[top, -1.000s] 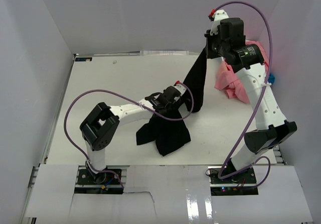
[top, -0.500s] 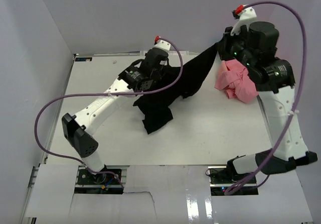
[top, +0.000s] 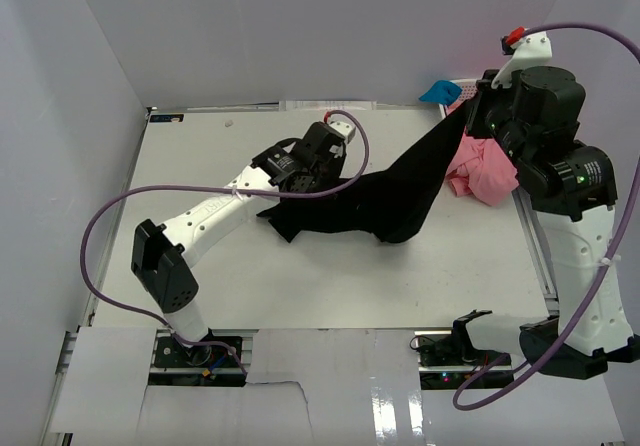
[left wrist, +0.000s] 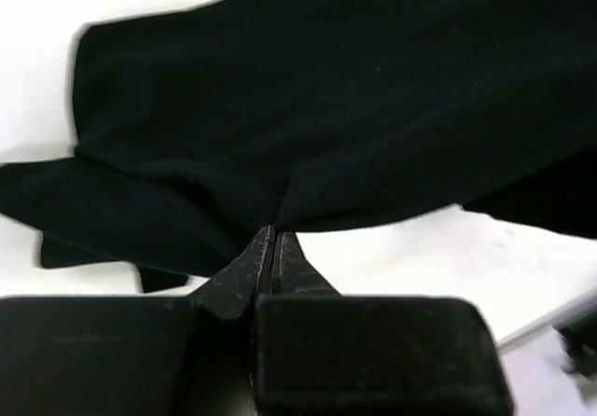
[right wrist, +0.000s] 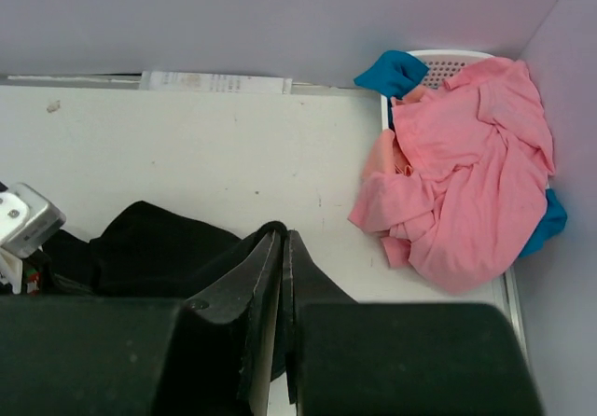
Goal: Fold and stack the t-shirts
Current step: Flatten out the tshirt
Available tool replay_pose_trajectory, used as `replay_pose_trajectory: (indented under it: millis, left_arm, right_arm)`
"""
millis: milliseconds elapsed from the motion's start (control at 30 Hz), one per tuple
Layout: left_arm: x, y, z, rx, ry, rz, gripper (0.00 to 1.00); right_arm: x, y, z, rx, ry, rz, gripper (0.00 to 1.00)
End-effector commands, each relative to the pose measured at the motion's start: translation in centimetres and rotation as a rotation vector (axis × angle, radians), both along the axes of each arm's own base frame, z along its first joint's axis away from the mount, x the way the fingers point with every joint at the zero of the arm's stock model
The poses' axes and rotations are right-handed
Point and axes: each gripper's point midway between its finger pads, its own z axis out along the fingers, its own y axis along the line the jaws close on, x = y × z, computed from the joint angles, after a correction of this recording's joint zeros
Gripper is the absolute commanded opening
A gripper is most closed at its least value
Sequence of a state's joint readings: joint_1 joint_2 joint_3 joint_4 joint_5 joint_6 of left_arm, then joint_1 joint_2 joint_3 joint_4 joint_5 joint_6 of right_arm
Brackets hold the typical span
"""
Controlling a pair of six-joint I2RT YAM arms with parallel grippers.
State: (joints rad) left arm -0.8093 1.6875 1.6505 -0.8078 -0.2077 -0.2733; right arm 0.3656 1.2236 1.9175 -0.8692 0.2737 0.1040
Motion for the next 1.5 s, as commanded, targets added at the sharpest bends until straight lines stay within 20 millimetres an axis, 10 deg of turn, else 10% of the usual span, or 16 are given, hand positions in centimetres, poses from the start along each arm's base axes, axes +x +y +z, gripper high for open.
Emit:
replay_pose_trajectory:
  millis: [0, 200, 500, 900, 1267, 1467]
  left_arm:
    - [-2.6, -3.9, 3.1, -0.189, 0.060, -0.098, 0.07]
    - [-4.4, -4.8, -2.3, -0.167, 0.197, -0.146, 0.09]
    - [0.4, 0.3, -3.0, -0.121, -0.005, 0.009, 0.74]
    - [5.5, 11.0, -5.3, -0.322, 0.018, 0.197, 0.83]
    - [7.6, 13.9, -7.1, -0.341, 0.115, 0.279, 0.82]
    - [8.8, 14.1, -4.9, -0.287, 0.004, 0.142, 0.88]
  right_arm:
    - [-0.7, -1.9, 3.0, 0.023, -0.069, -0.087, 0.08]
    - [-0.2, -1.6, -1.0, 0.004, 0.037, -0.093, 0.08]
    - [-0.6, -1.6, -3.1, 0.011, 0.082, -0.097, 0.08]
    - [-0.8, -1.9, -5.3, -0.019, 0.136, -0.098, 0.08]
    - [-0.4, -1.5, -6.5, -0.021, 0.154, -0.082, 0.08]
    - [-0.2, -1.0, -6.1, -0.016, 0.152, -0.049, 0.08]
